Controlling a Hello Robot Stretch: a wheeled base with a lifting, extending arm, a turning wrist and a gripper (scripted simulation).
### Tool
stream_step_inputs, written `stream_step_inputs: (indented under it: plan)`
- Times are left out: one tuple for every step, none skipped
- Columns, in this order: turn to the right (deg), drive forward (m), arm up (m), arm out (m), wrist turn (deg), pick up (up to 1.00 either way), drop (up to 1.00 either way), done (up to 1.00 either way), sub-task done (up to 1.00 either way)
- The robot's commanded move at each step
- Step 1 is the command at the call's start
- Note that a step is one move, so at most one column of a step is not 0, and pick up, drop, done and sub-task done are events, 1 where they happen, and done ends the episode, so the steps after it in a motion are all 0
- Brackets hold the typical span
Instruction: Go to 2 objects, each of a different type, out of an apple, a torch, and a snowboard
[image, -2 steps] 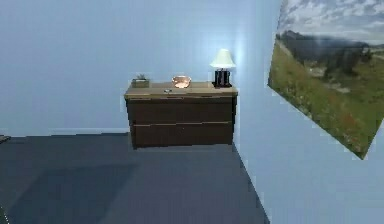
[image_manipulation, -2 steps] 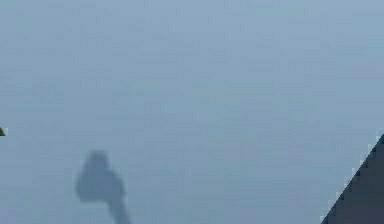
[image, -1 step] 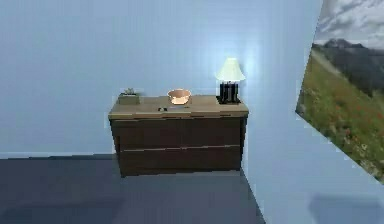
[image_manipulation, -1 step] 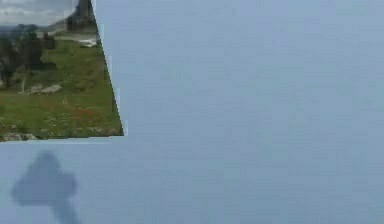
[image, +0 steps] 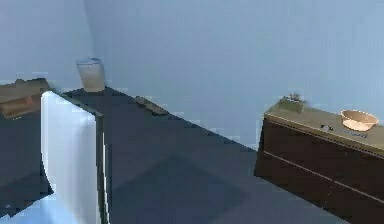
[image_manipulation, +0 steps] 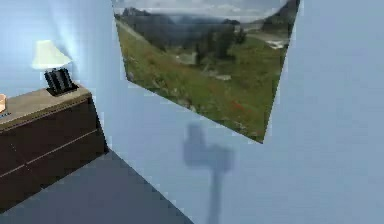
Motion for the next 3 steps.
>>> stream_step_inputs:
  plan:
    - [0.0,1.0,0.0,0.0,0.0,0.0,0.0,0.0,0.0]
    - [-18.0,0.0,0.0,0.0,0.0,0.0,0.0,0.0,0.0]
    - [0.0,0.05,0.0,0.0,0.0,0.0,0.0,0.0,0.0]
